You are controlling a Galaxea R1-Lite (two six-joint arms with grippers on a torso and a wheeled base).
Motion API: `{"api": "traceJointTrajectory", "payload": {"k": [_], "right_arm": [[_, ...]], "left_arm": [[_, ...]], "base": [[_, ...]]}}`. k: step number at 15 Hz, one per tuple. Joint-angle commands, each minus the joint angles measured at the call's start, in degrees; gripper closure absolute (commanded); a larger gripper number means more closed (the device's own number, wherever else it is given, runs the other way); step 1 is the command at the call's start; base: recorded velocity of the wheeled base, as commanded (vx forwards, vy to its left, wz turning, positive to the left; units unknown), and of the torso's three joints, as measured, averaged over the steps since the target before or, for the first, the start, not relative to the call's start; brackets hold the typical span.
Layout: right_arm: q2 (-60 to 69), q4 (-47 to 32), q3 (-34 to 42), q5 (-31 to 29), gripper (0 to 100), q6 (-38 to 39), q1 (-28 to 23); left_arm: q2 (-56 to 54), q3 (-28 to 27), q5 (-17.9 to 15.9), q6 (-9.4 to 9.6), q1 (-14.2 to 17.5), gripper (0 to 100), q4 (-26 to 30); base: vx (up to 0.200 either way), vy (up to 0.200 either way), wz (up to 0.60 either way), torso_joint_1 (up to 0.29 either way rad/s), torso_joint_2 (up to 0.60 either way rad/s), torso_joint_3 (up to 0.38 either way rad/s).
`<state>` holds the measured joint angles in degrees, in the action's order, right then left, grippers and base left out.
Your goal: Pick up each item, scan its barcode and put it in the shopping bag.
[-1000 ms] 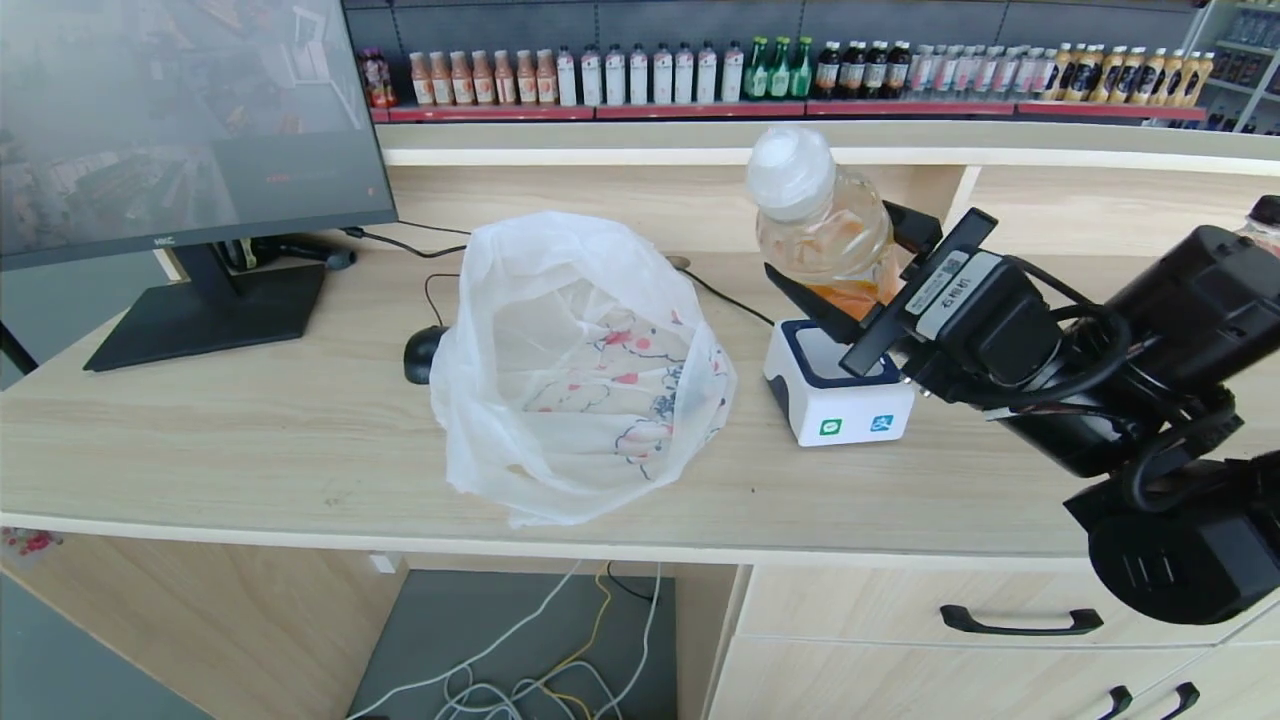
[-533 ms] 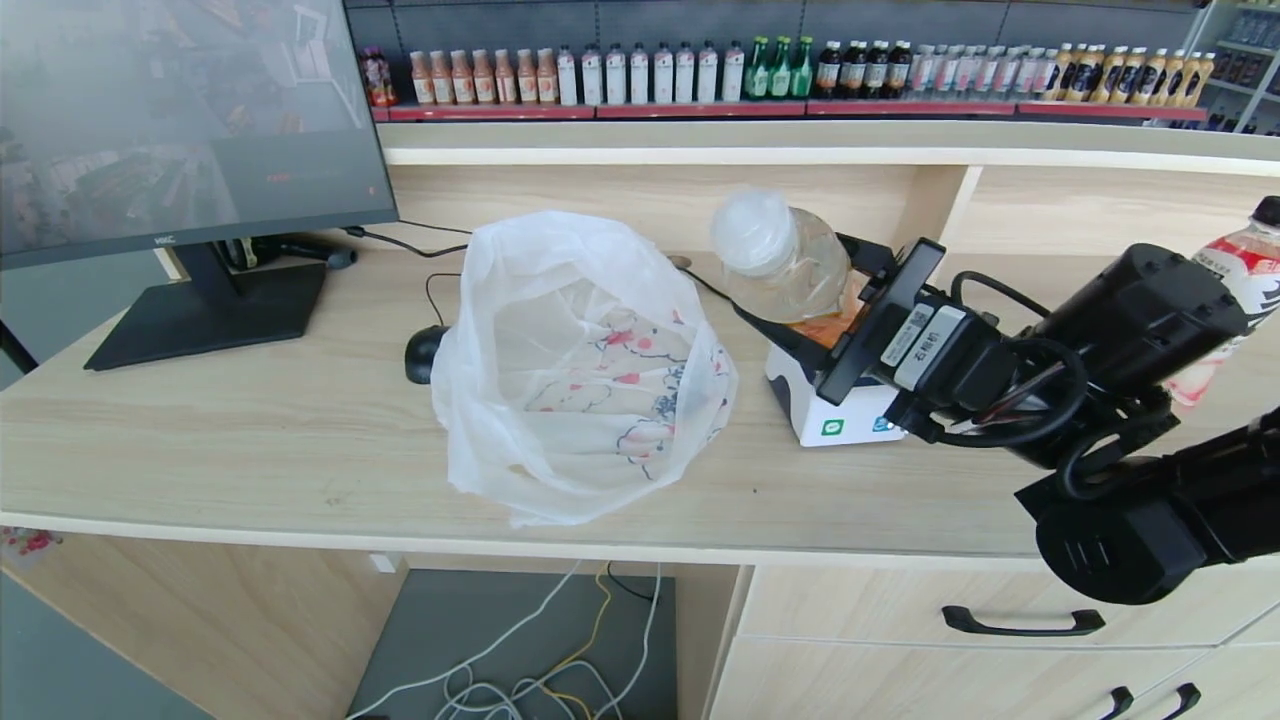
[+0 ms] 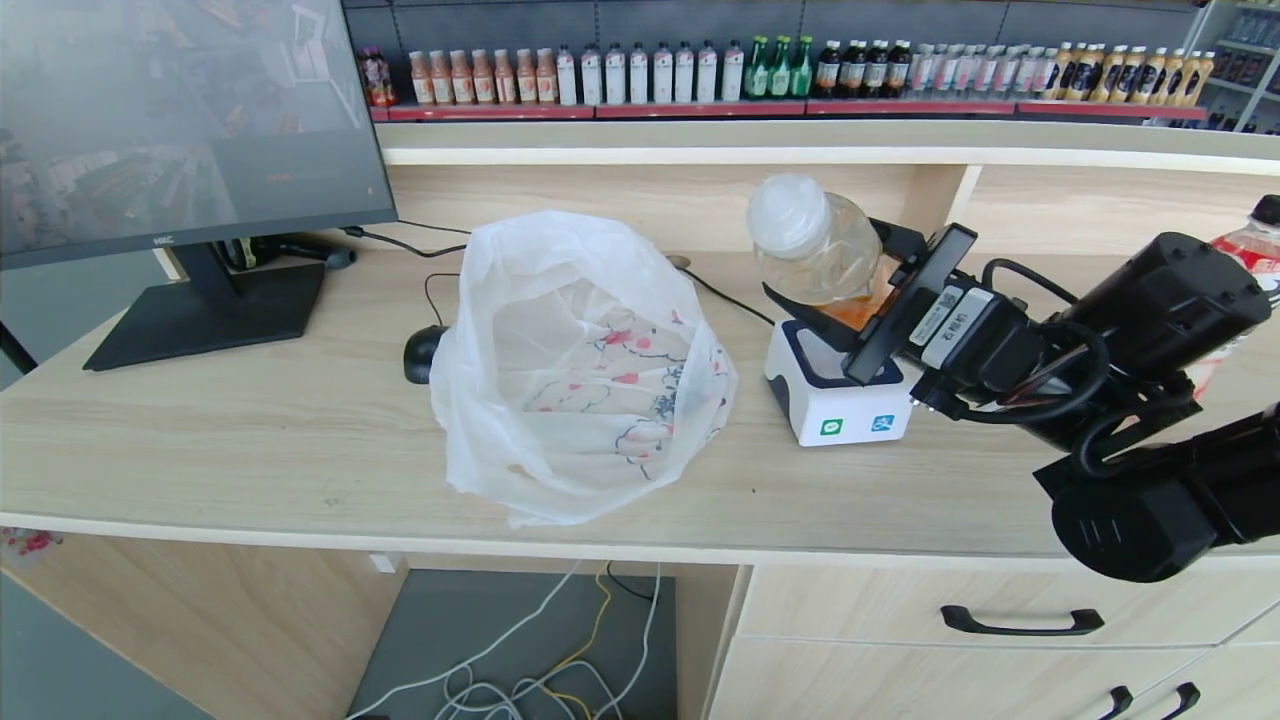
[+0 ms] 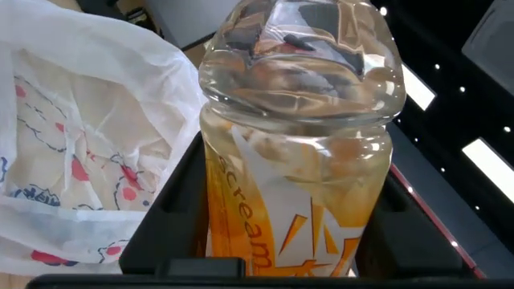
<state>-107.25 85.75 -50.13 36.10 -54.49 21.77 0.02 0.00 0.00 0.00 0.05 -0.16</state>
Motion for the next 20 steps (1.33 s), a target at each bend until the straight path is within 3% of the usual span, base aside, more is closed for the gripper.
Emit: {"api": "traceJointTrajectory", "payload": {"k": [1,20], "right_arm": [[0.3,0.0,0.1,0.1,100,-0.1,0.0],[-0.2,-0.1,3.1,1.1,100,-1.8,0.0]], "left_arm": [[0.0,0.0,0.0,0.00,0.0,0,0.0],[0.0,0.0,0.0,0.00,0.0,0,0.0]], "base": [[0.000,0.000,0.00,0.000,0.00,0.000],[0.000,0.000,0.00,0.000,0.00,0.000]]}}
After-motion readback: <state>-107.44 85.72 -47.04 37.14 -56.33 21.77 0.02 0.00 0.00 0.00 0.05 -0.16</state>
